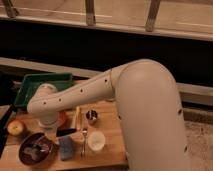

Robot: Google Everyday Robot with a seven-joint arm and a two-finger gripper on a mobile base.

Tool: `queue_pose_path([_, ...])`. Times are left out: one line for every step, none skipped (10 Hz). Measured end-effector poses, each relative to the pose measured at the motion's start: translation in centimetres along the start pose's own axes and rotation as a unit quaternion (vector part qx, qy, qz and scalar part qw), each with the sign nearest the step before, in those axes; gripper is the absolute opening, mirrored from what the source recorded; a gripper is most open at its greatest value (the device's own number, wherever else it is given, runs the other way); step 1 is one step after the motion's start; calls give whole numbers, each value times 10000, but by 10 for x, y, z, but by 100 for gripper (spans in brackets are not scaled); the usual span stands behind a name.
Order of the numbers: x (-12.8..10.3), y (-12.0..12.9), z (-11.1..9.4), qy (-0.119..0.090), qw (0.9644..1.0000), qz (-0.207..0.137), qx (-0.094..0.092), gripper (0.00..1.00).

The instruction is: Wipe purple bowl with brush

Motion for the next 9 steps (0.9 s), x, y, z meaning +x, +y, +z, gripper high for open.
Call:
queue_pose_path([9, -13, -4, 30, 10000, 50, 46, 0])
queue_pose_path([8, -21, -6, 38, 10000, 28, 73, 0])
queue_pose_path([1, -28, -6, 57, 9999, -62, 90, 0])
queue_pose_path([-10, -33, -5, 40, 9998, -150, 101, 0])
queue_pose_path([-25, -33, -3, 53, 9995, -306, 89, 0])
queue_pose_path([-36, -28, -1, 44, 9990, -433, 75, 0])
queue_pose_path([-47, -19, 2, 38, 9983, -572, 42, 0])
queue_pose_path([-54, -6, 7, 49, 9979, -649, -8, 0])
queue_pose_path([-55, 1, 9, 48, 9979, -652, -41, 0])
